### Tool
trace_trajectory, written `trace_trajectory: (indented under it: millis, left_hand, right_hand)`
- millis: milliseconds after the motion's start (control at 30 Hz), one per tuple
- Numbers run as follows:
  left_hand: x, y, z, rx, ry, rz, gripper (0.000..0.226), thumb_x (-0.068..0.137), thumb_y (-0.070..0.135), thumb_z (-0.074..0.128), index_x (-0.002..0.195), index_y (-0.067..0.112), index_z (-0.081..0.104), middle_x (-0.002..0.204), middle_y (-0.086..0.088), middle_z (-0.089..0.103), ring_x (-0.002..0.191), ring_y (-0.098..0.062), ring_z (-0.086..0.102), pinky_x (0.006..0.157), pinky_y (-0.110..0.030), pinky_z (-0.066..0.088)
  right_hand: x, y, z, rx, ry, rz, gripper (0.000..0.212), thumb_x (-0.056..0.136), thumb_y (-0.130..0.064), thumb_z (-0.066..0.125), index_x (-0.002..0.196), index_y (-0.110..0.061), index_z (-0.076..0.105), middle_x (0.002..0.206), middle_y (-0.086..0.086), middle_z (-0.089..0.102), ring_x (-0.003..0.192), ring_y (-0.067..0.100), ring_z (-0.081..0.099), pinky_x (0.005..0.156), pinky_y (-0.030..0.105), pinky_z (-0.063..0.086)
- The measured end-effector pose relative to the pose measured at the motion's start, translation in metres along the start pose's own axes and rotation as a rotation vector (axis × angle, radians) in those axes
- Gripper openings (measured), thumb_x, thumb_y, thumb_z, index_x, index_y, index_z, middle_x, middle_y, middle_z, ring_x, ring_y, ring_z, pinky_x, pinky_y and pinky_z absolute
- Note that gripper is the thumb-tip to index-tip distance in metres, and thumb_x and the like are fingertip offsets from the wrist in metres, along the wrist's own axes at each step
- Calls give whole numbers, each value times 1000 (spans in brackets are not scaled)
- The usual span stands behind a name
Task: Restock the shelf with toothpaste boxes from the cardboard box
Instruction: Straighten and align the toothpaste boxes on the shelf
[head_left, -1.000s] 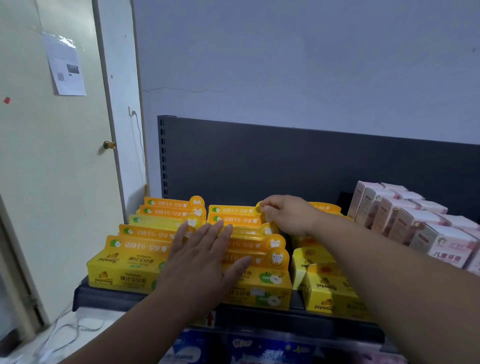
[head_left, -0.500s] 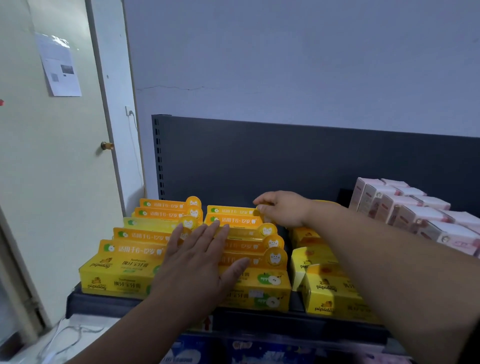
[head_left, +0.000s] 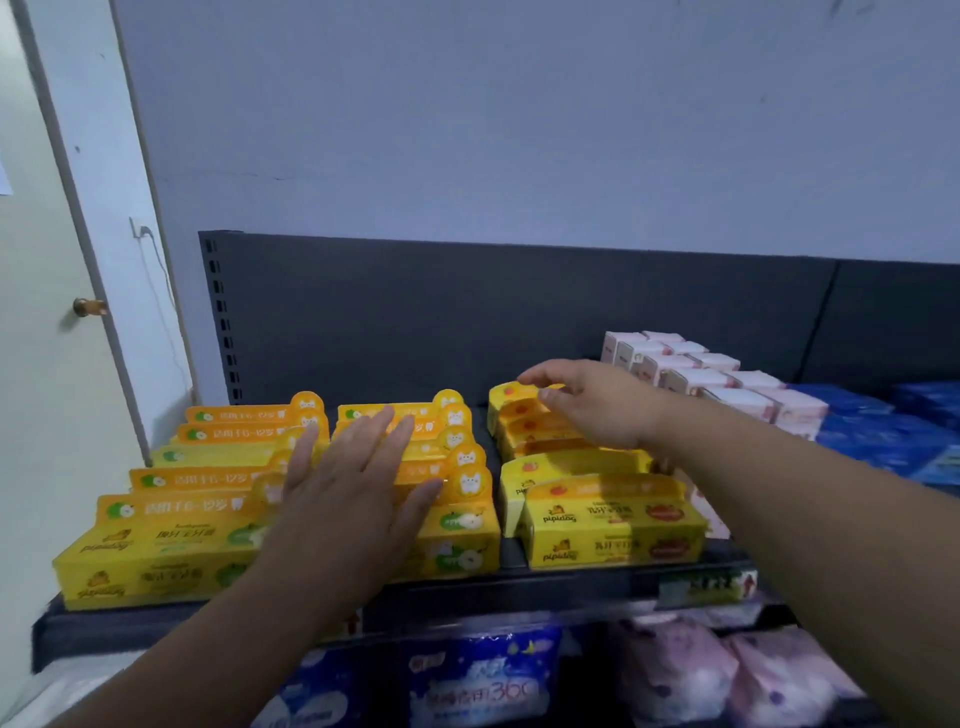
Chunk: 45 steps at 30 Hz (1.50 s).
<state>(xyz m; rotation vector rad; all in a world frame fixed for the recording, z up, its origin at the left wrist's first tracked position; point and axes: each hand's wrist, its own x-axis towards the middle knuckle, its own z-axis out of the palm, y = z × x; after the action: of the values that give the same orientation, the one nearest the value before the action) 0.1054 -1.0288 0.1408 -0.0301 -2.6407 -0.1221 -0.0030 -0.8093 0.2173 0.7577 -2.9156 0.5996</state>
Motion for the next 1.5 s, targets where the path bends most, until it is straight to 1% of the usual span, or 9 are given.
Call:
trace_trajectory:
  millis: [200, 367, 467, 667, 800, 1033, 1233, 1367, 1500]
  left_hand:
    - [2, 55, 4, -10, 47, 202, 50, 77, 49, 46, 115, 23, 67, 123, 2, 65, 116, -17, 61, 106, -51, 26]
    - [6, 90, 3, 8, -94, 218, 60, 88, 60, 31, 142, 35, 38, 154, 9, 31, 144, -12, 22, 116, -46, -11]
    - [2, 96, 11, 32, -62, 187, 54, 93, 59, 38, 143, 42, 31, 156, 14, 22, 146, -9, 9, 113, -48, -19]
    - [-2, 101, 23, -5, 131, 145, 31, 83, 48, 64, 112, 37, 65, 124, 10, 62, 122, -15, 55, 115, -48, 0]
    - [21, 123, 10, 74, 30, 69, 35, 96, 45, 47, 130, 39, 51, 128, 18, 53, 129, -8, 41, 112, -49, -17]
    - [32, 121, 10, 212, -58, 37, 25, 101, 28, 38, 116, 38, 55, 104, 11, 65, 111, -14, 55, 111, -41, -21]
    - [24, 115, 2, 176, -73, -24, 26, 100, 25, 43, 118, 38, 57, 107, 15, 66, 110, -8, 56, 114, -40, -15]
    - [24, 118, 1, 177, -76, -43, 26, 100, 26, 43, 117, 38, 58, 106, 15, 66, 110, -7, 55, 115, -42, -14]
    - [25, 118, 0, 162, -89, -56, 23, 99, 30, 45, 114, 39, 60, 105, 15, 65, 110, -5, 55, 116, -42, -13]
  right_hand:
    - [-32, 7, -17, -229, -67, -4, 34, 101, -23, 46, 133, -32, 55, 136, -9, 56, 119, 13, 53, 85, 21, 38]
    - [-25, 7, -26, -375, -157, -71, 25, 96, -26, 57, 118, -28, 67, 119, -7, 65, 108, 14, 59, 83, 24, 45]
    - [-18, 10, -22, -389, -266, -110, 18, 89, -33, 67, 105, -28, 72, 107, -8, 67, 97, 12, 61, 83, 27, 50]
    - [-11, 20, -20, -481, -274, -227, 26, 89, -31, 68, 115, -28, 65, 104, -9, 57, 99, 13, 56, 79, 24, 45]
    - [-8, 18, -20, -611, -293, -276, 27, 90, -21, 64, 116, -27, 66, 112, -5, 64, 98, 16, 60, 76, 24, 45]
    - [-8, 23, -16, -729, -291, -369, 33, 92, -13, 55, 122, -26, 64, 117, -2, 62, 101, 19, 58, 69, 23, 42]
    - [-9, 31, -16, -642, -312, -387, 36, 91, -8, 55, 121, -26, 62, 92, -6, 52, 70, 9, 45, 51, 20, 33]
    - [-9, 34, -15, -554, -284, -407, 40, 90, -10, 56, 123, -31, 61, 113, -6, 59, 96, 17, 55, 72, 25, 46]
    - [-5, 38, -5, -477, -223, -413, 38, 90, -8, 56, 120, -30, 63, 116, -4, 60, 97, 18, 55, 76, 28, 46]
